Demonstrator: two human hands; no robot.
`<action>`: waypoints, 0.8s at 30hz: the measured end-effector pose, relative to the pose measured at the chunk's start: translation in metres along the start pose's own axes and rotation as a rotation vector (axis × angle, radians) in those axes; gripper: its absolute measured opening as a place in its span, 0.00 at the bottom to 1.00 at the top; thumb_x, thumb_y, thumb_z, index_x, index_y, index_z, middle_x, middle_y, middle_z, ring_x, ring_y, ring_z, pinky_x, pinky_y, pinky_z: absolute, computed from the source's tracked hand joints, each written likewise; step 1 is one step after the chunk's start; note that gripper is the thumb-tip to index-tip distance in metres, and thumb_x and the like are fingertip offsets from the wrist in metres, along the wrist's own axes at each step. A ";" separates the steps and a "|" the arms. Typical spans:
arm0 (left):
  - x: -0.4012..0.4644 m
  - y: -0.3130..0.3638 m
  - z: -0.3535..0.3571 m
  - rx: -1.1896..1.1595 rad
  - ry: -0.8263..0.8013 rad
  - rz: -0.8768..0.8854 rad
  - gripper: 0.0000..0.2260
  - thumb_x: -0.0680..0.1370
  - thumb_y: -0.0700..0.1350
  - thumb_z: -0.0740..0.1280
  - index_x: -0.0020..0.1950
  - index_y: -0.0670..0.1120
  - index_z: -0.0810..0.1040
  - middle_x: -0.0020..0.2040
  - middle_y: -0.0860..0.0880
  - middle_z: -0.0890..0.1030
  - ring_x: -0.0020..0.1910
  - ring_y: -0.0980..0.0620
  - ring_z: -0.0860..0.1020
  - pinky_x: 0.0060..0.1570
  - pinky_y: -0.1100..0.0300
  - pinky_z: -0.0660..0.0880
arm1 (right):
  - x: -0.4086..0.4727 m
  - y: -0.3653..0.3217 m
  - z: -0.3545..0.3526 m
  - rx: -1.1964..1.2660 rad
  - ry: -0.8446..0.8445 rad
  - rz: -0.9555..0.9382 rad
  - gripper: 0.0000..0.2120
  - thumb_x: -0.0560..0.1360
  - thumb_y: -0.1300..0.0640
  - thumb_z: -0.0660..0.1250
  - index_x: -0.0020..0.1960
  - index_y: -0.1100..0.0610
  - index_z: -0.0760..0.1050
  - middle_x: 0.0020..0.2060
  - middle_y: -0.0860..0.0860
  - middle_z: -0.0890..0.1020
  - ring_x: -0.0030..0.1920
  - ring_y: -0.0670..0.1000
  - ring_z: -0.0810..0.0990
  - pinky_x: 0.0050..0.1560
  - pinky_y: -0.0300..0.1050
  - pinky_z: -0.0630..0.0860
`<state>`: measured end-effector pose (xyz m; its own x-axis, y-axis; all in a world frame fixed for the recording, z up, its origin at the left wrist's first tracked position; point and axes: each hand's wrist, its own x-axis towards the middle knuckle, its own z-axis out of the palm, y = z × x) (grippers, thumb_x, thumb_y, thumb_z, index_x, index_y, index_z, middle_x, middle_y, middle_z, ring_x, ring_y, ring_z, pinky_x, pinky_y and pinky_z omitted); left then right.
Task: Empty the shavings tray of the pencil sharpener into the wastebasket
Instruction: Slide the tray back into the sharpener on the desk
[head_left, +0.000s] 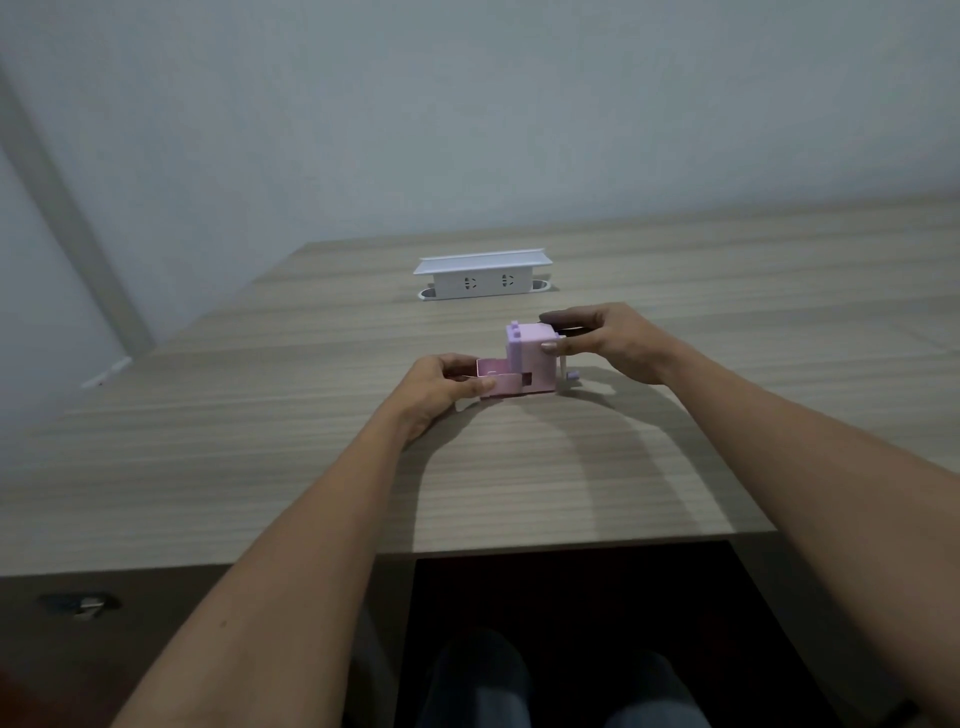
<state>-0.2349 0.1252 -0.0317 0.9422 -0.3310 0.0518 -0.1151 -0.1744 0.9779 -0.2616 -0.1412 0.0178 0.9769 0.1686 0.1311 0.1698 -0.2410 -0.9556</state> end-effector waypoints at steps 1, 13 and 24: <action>0.001 0.000 0.000 0.001 0.003 -0.001 0.23 0.71 0.40 0.78 0.65 0.38 0.81 0.58 0.41 0.86 0.56 0.47 0.84 0.63 0.52 0.78 | 0.000 0.001 0.000 0.003 0.002 0.001 0.28 0.69 0.67 0.77 0.68 0.63 0.77 0.60 0.53 0.84 0.61 0.48 0.81 0.50 0.27 0.77; 0.001 0.001 0.004 0.051 0.041 -0.002 0.24 0.72 0.39 0.78 0.67 0.38 0.79 0.59 0.41 0.85 0.58 0.46 0.83 0.63 0.54 0.78 | 0.000 0.000 -0.001 -0.001 0.005 -0.009 0.28 0.69 0.66 0.77 0.68 0.63 0.76 0.59 0.54 0.84 0.59 0.47 0.81 0.49 0.27 0.77; 0.008 0.010 0.026 0.110 -0.024 0.010 0.21 0.73 0.39 0.76 0.66 0.39 0.80 0.59 0.42 0.85 0.48 0.54 0.83 0.44 0.69 0.79 | 0.004 0.005 0.000 0.013 0.007 -0.011 0.28 0.69 0.67 0.77 0.68 0.64 0.76 0.60 0.54 0.83 0.60 0.48 0.82 0.50 0.28 0.77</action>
<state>-0.2366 0.0970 -0.0268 0.9334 -0.3547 0.0550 -0.1591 -0.2715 0.9492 -0.2570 -0.1414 0.0137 0.9758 0.1648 0.1436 0.1791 -0.2263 -0.9574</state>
